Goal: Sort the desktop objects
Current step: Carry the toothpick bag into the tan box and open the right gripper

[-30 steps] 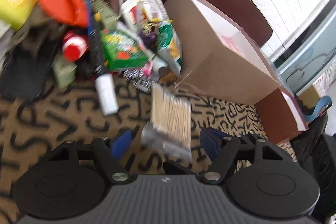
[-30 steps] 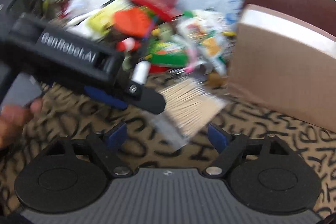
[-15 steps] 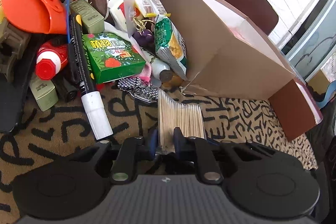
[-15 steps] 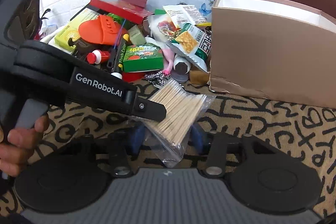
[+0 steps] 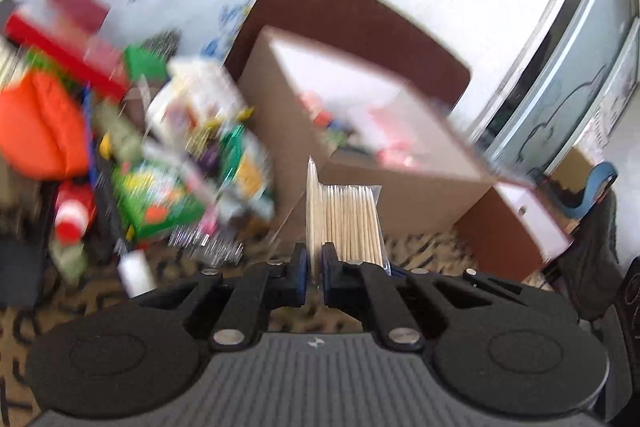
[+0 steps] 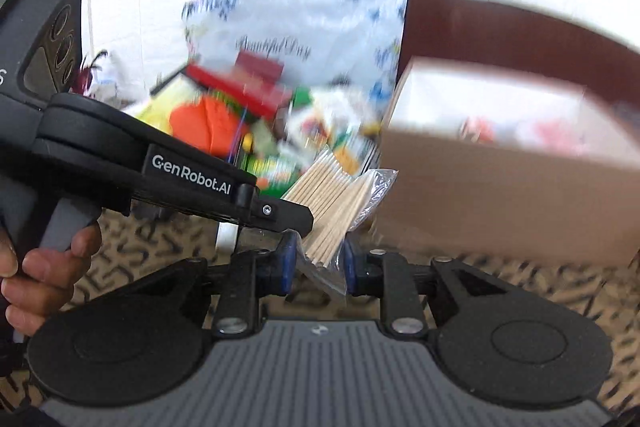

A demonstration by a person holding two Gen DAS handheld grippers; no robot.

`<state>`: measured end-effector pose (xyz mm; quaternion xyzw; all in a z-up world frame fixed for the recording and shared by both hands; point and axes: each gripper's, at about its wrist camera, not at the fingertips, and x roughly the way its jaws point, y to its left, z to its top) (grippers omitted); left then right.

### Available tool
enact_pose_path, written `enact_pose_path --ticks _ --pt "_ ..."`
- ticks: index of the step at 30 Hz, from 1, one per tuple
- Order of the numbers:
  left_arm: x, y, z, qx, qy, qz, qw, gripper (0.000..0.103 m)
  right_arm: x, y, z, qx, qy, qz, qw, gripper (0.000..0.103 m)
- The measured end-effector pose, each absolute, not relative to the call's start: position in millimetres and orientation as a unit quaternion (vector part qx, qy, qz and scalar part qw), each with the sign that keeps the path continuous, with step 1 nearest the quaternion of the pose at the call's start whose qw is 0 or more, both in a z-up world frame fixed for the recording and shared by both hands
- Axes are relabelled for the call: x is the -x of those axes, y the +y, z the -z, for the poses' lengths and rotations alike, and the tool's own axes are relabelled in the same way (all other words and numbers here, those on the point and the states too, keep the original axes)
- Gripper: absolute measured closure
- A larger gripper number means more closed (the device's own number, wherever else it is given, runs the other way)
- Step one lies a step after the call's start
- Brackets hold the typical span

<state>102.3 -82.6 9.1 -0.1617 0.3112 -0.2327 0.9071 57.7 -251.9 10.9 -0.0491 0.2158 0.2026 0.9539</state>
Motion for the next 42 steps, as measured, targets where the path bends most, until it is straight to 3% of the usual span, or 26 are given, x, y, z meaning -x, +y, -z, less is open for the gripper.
enact_pose_path --ticks 10,29,31,32,33,34,35,37,42 --pt "-164 -110 -48 0.171 0.279 0.263 0.907 0.098 -108 -284 -53 0.027 0.164 -0.164 0.972 0.080" --pt "-234 -144 -30 0.132 0.295 0.257 0.911 0.097 -186 -317 -28 -0.009 0.204 -0.149 0.967 0.080" --pt "-235 -144 -30 0.132 0.295 0.255 0.911 0.075 -191 -317 -25 -0.003 0.210 -0.142 0.967 0.078" --pt "-234 -142 -32 0.138 0.291 0.258 0.911 0.051 -192 -316 -24 0.002 0.214 -0.138 0.967 0.077" --pt "-230 -138 -34 0.147 0.278 0.275 0.909 0.028 -193 -316 -22 0.008 0.216 -0.135 0.967 0.065" --pt "-226 -135 -36 0.153 0.267 0.279 0.910 0.017 -192 -315 -22 0.015 0.215 -0.127 0.968 0.042" --pt "-220 -133 -40 0.155 0.248 0.282 0.914 0.008 -189 -314 -22 0.021 0.207 -0.119 0.971 0.035" --pt "-211 -132 -45 0.146 0.225 0.273 0.924 0.003 -184 -311 -23 0.036 0.191 -0.102 0.976 0.011" --pt "-205 -127 -48 0.153 0.229 0.276 0.921 0.003 -175 -309 -26 0.047 0.179 -0.081 0.979 0.005"
